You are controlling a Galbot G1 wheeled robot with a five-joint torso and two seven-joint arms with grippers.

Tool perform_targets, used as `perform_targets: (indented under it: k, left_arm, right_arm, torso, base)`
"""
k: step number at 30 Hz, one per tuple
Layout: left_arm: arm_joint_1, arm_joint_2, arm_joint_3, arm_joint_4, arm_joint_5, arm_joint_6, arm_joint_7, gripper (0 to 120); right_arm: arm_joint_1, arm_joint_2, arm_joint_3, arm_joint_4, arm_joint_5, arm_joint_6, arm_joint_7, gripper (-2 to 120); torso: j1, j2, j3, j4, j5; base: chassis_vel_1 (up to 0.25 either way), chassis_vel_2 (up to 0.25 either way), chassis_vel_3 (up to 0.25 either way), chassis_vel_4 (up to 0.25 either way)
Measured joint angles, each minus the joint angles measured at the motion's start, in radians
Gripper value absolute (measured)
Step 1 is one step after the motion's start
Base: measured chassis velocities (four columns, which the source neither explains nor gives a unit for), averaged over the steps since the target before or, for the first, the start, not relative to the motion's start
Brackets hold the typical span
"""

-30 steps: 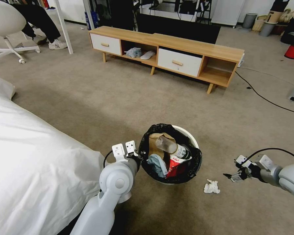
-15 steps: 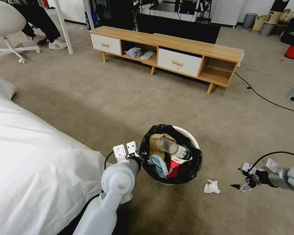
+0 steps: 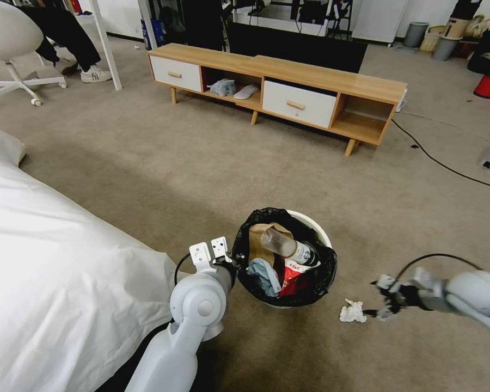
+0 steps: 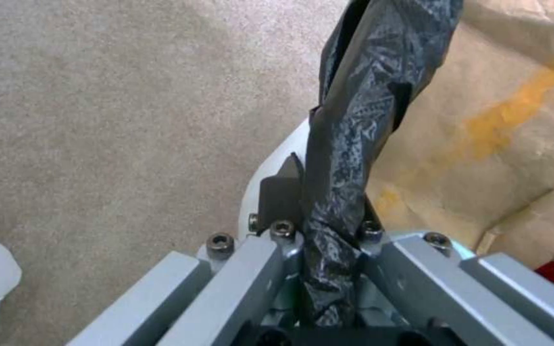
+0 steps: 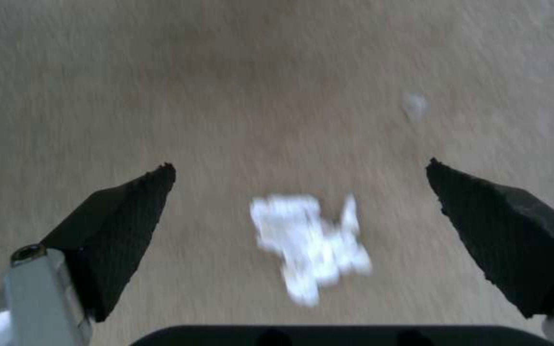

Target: Pick up the trash bin, then pick up the garbage from the floor and place it into the trash bin.

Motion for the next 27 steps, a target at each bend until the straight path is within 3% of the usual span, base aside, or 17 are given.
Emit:
perform_targets:
  k: [9, 17, 27]
  left_arm:
    - [0.008, -0.006, -0.005, -0.003, 0.008, 0.000, 0.005, 1]
    - [0.000, -0.007, -0.007, 0.001, 0.007, 0.000, 0.005, 1]
    - [0.005, 0.001, -0.017, -0.001, 0.005, 0.000, 0.008, 1]
  right_arm:
    - [0.066, 0.032, -0.087, -0.036, -0.002, -0.007, -0.004, 100]
    - [0.142, 0.074, -0.173, -0.077, 0.001, -0.007, -0.021, 100]
    - [0.195, 0.119, -0.240, -0.127, 0.049, -0.022, -0.031, 100]
  torso:
    - [0.000, 0.000, 0.000, -0.0008, -0.0003]
    - [0.000, 0.000, 0.000, 0.0002, -0.0003]
    - [0.000, 0.000, 0.000, -0.0002, -0.0001]
  base:
    - [0.000, 0.000, 0.000, 0.000]
    - [0.000, 0.000, 0.000, 0.000]
    - [0.000, 0.000, 0.000, 0.000]
